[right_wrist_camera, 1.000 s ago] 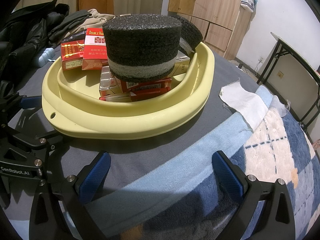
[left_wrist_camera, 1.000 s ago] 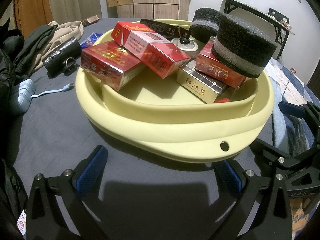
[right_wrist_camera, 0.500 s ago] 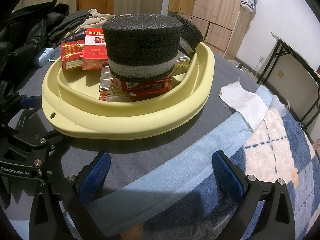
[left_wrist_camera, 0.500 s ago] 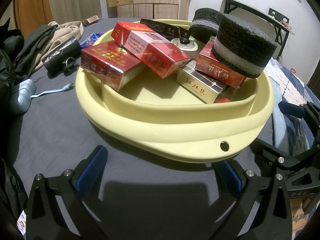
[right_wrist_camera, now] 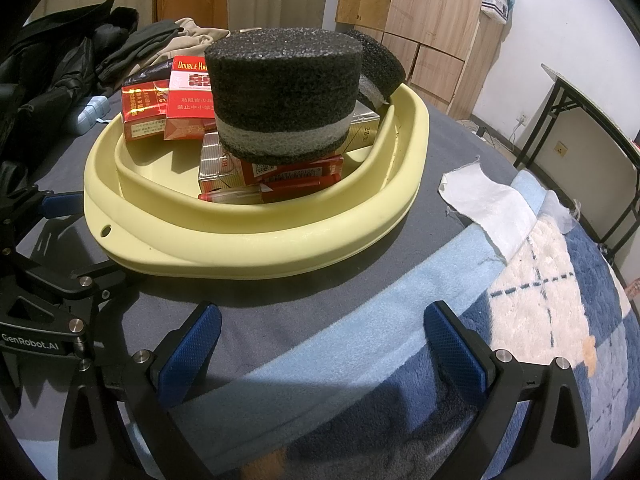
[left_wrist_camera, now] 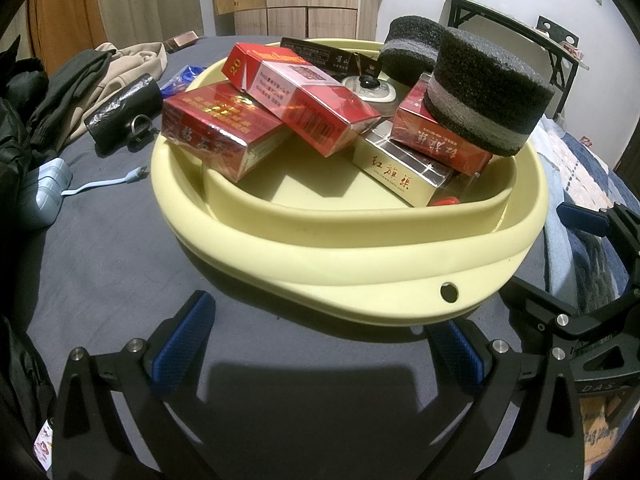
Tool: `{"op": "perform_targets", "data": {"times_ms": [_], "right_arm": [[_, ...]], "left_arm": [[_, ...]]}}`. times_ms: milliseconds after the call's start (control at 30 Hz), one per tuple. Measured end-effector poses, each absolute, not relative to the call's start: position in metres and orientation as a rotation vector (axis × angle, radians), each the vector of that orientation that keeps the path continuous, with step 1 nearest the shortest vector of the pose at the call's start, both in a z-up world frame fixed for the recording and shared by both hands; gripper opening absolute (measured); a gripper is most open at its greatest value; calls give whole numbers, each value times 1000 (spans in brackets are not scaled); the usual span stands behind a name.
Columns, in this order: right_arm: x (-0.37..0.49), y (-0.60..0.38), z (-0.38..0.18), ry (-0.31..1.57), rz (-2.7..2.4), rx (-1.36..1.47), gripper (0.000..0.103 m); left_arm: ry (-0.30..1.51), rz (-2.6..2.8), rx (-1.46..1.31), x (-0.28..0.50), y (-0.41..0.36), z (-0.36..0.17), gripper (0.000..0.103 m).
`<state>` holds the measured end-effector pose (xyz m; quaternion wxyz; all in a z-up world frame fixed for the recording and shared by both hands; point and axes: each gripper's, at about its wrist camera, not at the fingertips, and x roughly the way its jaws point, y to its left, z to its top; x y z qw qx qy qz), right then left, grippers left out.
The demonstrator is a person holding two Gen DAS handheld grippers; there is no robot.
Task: Organize rigid objects
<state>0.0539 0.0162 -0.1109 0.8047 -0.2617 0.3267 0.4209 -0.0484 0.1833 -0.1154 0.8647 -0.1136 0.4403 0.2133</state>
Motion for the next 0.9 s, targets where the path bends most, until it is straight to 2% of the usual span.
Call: {"op": "perform_targets", "data": {"times_ms": [900], "right_arm": [[51,16,-111,696,899,-563,103]], "left_arm": [[922,447,-239,-49,183,-115,103]]}}
